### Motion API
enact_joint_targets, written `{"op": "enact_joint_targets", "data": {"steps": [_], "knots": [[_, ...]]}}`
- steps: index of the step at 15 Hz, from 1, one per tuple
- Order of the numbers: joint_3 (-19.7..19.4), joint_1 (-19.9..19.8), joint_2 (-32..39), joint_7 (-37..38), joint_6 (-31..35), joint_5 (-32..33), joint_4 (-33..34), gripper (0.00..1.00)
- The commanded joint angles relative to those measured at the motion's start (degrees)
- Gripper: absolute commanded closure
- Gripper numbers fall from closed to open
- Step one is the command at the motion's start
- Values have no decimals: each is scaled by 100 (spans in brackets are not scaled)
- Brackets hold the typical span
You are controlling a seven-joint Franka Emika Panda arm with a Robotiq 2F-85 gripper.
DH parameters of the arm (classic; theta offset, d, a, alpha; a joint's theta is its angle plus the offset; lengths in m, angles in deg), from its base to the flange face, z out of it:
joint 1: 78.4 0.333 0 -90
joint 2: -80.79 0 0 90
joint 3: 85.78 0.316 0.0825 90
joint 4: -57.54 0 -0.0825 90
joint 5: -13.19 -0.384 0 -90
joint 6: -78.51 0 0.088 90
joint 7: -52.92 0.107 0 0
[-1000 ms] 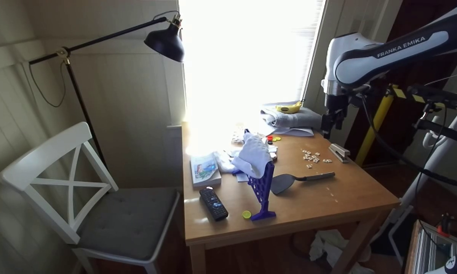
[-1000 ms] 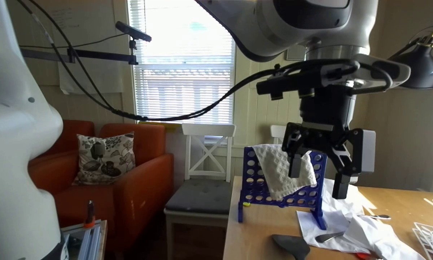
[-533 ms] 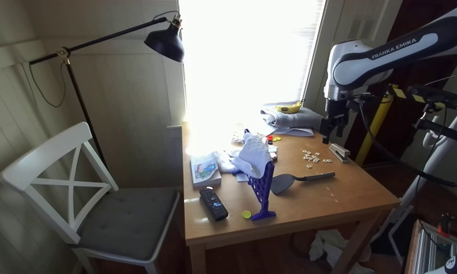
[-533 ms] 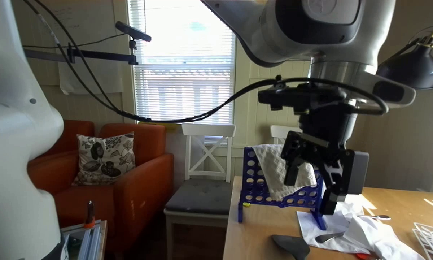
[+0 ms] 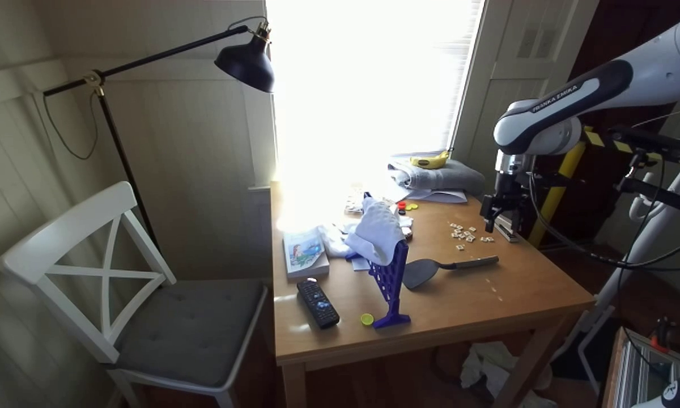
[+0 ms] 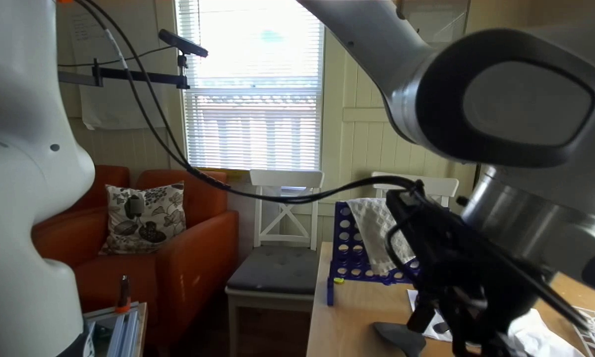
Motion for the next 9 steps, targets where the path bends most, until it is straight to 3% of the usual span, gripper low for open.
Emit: {"op": "enact_joint_targets", "data": {"steps": [1,2,6,9], "knots": [[20,-277,806,-229,-273,-428,534,0],[25,-192,368,-56,-13,-148,127,0],[44,-278,753,-97,-69,-221,368,0],[77,-198,626,113,1077,-317,-36,0]]}}
